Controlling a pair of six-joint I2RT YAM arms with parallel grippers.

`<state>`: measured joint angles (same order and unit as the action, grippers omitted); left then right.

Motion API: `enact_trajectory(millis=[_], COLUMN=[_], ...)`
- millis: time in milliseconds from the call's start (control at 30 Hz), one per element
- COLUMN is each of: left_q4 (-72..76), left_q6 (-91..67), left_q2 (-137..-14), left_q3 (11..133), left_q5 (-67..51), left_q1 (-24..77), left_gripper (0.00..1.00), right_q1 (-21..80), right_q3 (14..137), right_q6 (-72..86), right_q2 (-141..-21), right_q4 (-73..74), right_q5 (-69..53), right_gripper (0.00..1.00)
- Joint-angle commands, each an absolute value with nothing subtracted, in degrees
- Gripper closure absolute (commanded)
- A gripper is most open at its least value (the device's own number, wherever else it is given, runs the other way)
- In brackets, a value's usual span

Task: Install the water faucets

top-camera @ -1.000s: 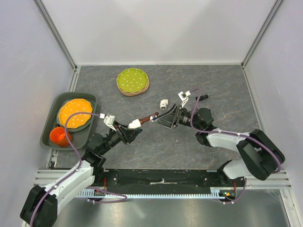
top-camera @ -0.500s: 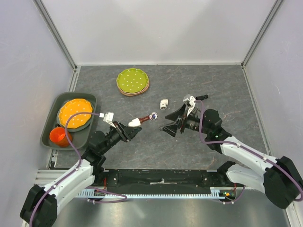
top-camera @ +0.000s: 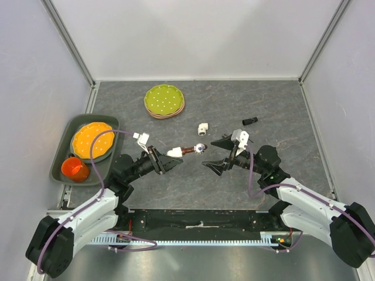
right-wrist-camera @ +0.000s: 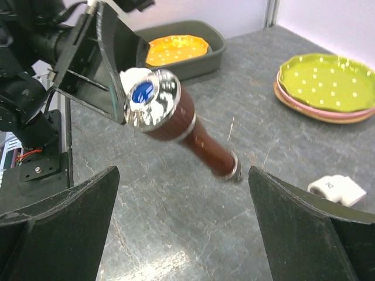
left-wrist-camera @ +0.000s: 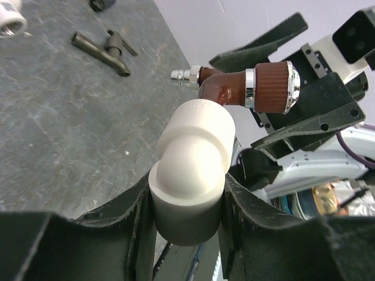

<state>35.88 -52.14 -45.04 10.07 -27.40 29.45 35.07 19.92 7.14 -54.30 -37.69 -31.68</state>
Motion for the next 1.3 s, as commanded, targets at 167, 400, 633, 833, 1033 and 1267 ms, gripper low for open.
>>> enact_trajectory(millis=[167, 400, 633, 833, 1033, 1267], left_q4=[50.10, 50.71, 50.36, 50.27, 51.41, 52.56], left_q6=[-57.57, -57.66, -57.66, -57.13, -54.15, -43.34], left_q2=[-50.54, -51.15, -52.12, -51.95, -49.58, -42.90], left_q3=[13.36, 14.15, 14.15, 14.33, 13.54, 10.11], left_q5=[-39.11, -42.01, -42.28, -42.45, -42.28, -39.03], left_q1=[29.62, 29.79, 29.88, 29.88, 29.97, 30.94], left_gripper=[0.98, 0.98, 0.98, 0.98, 0.98, 0.98], right_q1=[35.51, 36.91, 38.14, 38.32, 38.32, 38.41], right_q3=[22.32, 24.43, 26.19, 27.33, 27.60, 31.98], right_q6=[0.45, -1.05, -1.14, 1.91, 6.58, 24.65], right_q2=[-55.28, -57.13, -57.74, -58.62, -59.06, -60.55], right_q4=[-43.24, -41.84, -40.96, -39.73, -40.17, -36.66], right_q5=[-40.17, -40.96, -42.45, -43.41, -42.10, -40.87], right_gripper=[0.02, 0.02, 0.06, 0.28, 0.79, 0.99])
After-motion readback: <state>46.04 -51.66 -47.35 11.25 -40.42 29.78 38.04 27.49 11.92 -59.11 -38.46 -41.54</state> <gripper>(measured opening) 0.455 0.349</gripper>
